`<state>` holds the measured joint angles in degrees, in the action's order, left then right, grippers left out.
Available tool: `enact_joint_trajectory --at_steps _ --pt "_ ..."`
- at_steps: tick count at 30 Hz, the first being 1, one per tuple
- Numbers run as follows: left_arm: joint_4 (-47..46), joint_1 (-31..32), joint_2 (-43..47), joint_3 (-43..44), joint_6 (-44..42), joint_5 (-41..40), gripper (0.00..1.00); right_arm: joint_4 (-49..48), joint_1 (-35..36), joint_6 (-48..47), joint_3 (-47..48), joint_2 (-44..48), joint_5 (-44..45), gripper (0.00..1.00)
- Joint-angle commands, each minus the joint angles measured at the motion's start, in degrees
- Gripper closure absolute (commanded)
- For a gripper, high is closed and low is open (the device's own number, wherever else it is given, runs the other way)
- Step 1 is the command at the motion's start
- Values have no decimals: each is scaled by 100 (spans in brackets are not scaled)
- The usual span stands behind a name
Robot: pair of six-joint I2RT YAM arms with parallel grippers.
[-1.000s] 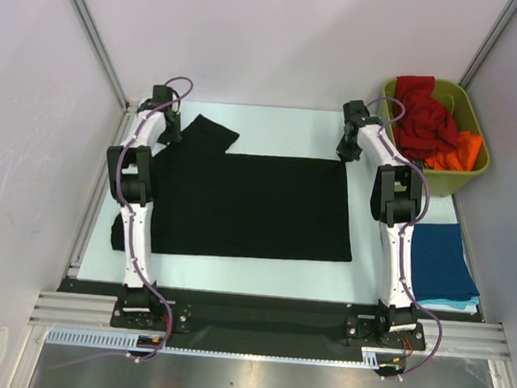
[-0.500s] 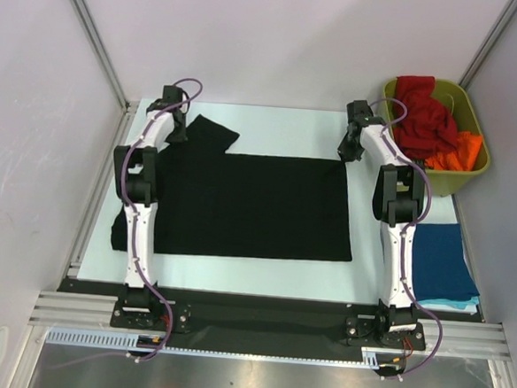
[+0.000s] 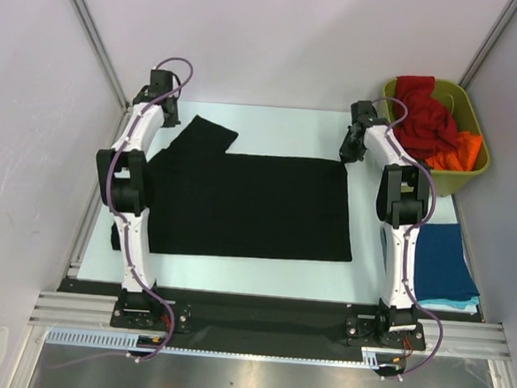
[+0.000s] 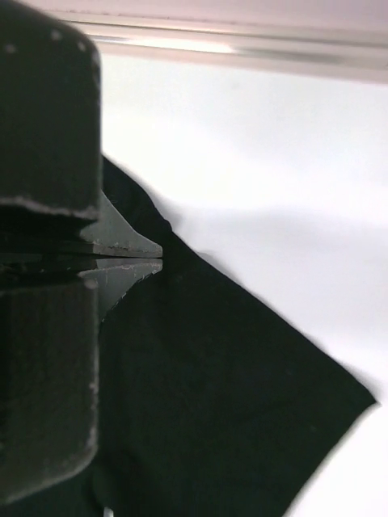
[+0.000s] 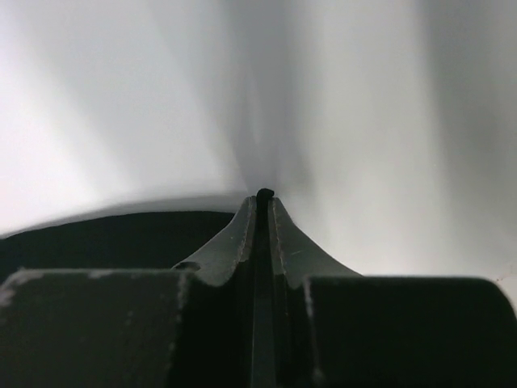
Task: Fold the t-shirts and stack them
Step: Fold the tshirt
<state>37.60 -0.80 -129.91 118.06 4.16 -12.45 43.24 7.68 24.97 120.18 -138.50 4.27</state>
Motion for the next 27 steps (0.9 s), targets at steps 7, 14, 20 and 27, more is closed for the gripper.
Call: enact_joint_trajectory --at_steps 7,14,20,27 --pt "274 -26 141 156 -108 568 66 -70 -74 -230 348 341 -366 100" --pt "528 -131 -306 348 -144 437 28 -149 -109 -186 94 306 -585 100" --pt "871 -324 -685 349 14 409 30 -264 -179 -80 -12 253 -735 100" --pt "626 -377 -773 349 -144 384 30 -290 -206 -80 -30 192 -779 100"
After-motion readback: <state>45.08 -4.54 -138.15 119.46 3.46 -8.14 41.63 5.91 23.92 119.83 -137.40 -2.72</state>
